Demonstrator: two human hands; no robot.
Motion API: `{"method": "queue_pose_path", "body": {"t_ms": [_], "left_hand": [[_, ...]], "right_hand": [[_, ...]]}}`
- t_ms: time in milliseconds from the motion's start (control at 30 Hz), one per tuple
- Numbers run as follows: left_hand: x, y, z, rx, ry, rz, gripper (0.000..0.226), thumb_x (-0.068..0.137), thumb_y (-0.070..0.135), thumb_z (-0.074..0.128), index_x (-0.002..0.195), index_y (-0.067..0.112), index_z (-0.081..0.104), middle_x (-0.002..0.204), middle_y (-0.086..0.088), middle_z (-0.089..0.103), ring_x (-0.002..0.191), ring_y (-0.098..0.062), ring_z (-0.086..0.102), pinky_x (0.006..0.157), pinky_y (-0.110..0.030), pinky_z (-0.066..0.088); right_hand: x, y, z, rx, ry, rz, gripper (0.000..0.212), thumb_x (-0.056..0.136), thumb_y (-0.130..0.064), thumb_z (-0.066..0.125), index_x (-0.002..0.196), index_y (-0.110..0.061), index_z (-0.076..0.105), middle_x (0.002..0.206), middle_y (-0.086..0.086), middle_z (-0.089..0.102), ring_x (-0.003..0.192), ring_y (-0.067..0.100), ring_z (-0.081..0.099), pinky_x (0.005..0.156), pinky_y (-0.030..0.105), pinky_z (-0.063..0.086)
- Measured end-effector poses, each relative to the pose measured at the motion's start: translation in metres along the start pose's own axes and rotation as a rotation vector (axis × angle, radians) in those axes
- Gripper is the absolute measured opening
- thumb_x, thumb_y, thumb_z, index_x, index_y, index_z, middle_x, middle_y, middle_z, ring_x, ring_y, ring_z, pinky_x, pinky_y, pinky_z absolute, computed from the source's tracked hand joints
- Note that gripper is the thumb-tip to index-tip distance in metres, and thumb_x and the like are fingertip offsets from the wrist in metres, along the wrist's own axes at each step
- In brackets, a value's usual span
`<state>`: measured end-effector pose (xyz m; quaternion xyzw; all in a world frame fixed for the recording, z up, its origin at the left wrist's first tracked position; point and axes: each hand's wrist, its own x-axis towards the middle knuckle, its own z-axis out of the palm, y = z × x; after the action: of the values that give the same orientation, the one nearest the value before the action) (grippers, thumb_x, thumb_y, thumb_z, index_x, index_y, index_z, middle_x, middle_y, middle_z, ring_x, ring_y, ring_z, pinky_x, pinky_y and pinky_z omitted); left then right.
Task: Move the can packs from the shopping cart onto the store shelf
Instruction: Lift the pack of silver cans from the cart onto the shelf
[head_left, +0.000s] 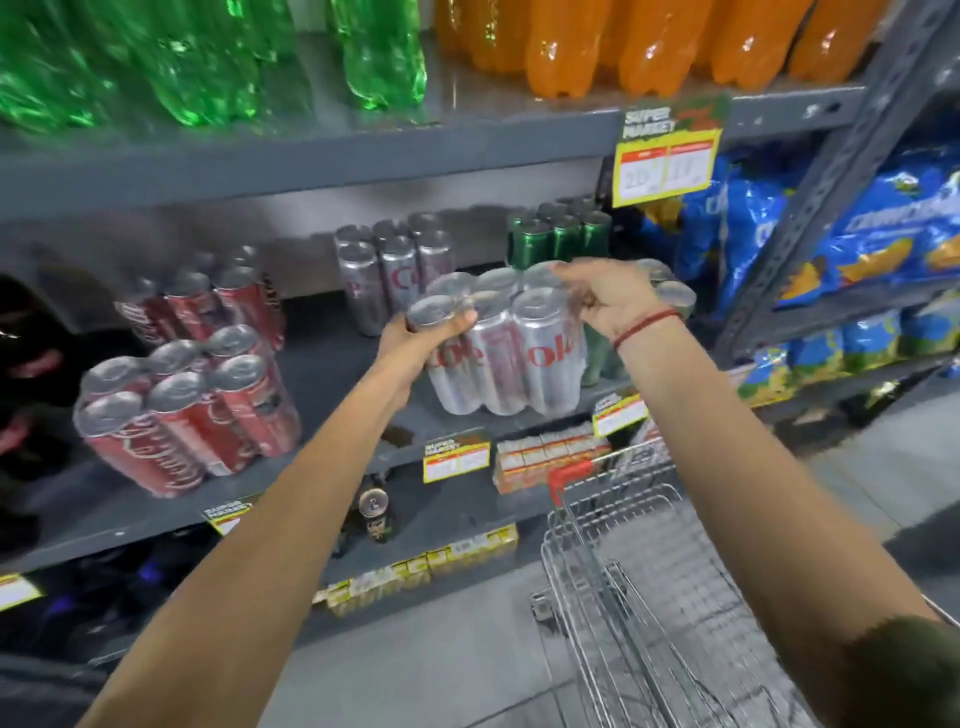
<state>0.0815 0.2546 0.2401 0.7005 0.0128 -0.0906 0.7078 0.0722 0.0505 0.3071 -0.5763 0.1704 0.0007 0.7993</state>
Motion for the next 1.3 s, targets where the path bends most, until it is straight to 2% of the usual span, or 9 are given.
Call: {"method": "queue_pose_path", "body": {"t_ms": [67,200,600,667,733,800,900,1033,1300], "left_hand": [[0.005,-0.005,-0.013,-0.007,0.041,0.019,0.056,0.065,0.028,0.083,0.113,0.007,0.063,0.093,-0.004,0.072,0.08,-0.014,0.068,0.077,-0.028,0.055],[0.015,-0.018,-0.029,-0.006,0.152,0.039,0.034,0.065,0.019,0.084,0.092,0.021,0.062,0.084,0.006,0.068,0.067,0.002,0.067,0.058,-0.014,0.052],[0.03,-0.047,-0.045,0.086,0.209,0.139,0.03,0.066,0.008,0.082,0.08,0.023,0.06,0.069,0.017,0.07,0.067,0.005,0.066,0.052,-0.003,0.047],[0.028,-0.06,-0.05,0.119,0.229,0.161,0.049,0.063,0.005,0.084,0.101,0.016,0.055,0.093,0.014,0.065,0.085,0.001,0.062,0.066,-0.006,0.051],[0.025,-0.078,-0.055,0.173,0.213,0.134,0.074,0.06,0.007,0.086,0.122,0.008,0.045,0.119,0.0,0.058,0.108,-0.013,0.058,0.09,-0.022,0.052],[0.022,-0.098,-0.059,0.296,0.149,0.065,0.09,0.057,0.011,0.089,0.132,0.006,0.04,0.135,-0.012,0.051,0.122,-0.023,0.053,0.104,-0.041,0.045],[0.017,-0.125,-0.06,0.502,0.065,0.048,0.1,0.06,0.019,0.087,0.142,0.012,0.032,0.143,-0.01,0.043,0.133,-0.022,0.041,0.111,-0.036,0.034],[0.015,-0.141,-0.058,0.519,0.076,0.107,0.1,0.064,0.02,0.084,0.145,0.016,0.026,0.147,-0.004,0.042,0.136,-0.019,0.037,0.113,-0.038,0.034],[-0.005,-0.154,-0.052,0.526,0.231,0.163,0.087,0.068,0.028,0.081,0.141,0.022,0.035,0.123,-0.001,0.066,0.103,-0.009,0.059,0.087,-0.023,0.047]], "right_hand": [[0.019,0.009,0.02,-0.091,0.119,-0.041,0.012,0.077,0.012,0.063,0.082,0.001,0.065,0.068,0.017,0.063,0.067,0.019,0.063,0.064,0.028,0.053],[0.049,0.029,0.041,-0.245,0.241,-0.094,0.032,0.066,0.005,0.077,0.097,0.003,0.068,0.1,0.021,0.067,0.094,0.028,0.064,0.09,0.041,0.054],[0.1,0.069,0.044,-0.524,0.137,-0.13,0.037,0.07,-0.013,0.078,0.106,-0.012,0.068,0.11,0.01,0.069,0.094,0.018,0.063,0.087,0.028,0.053],[0.095,0.074,0.037,-0.591,0.103,-0.203,0.047,0.073,-0.024,0.077,0.116,-0.015,0.061,0.096,0.003,0.067,0.084,0.01,0.06,0.083,0.025,0.049],[0.085,0.09,0.025,-0.503,0.097,-0.243,0.061,0.076,-0.035,0.074,0.128,-0.015,0.049,0.093,-0.002,0.062,0.083,0.004,0.058,0.085,0.024,0.046],[0.075,0.116,0.009,-0.3,0.047,-0.208,0.066,0.081,-0.037,0.068,0.137,-0.016,0.039,0.114,0.003,0.059,0.094,0.002,0.06,0.095,0.027,0.045],[0.068,0.161,-0.013,-0.279,-0.102,-0.189,0.068,0.083,-0.024,0.067,0.142,-0.014,0.034,0.135,0.005,0.053,0.111,0.004,0.059,0.105,0.034,0.043],[0.064,0.193,-0.023,-0.532,-0.235,-0.204,0.09,0.058,-0.031,0.086,0.135,-0.032,0.039,0.127,-0.015,0.058,0.123,0.006,0.053,0.104,0.027,0.042],[0.059,0.208,-0.031,-0.662,-0.142,-0.283,0.094,0.063,-0.009,0.083,0.142,-0.021,0.034,0.123,-0.007,0.058,0.117,0.011,0.054,0.102,0.022,0.042]]}}
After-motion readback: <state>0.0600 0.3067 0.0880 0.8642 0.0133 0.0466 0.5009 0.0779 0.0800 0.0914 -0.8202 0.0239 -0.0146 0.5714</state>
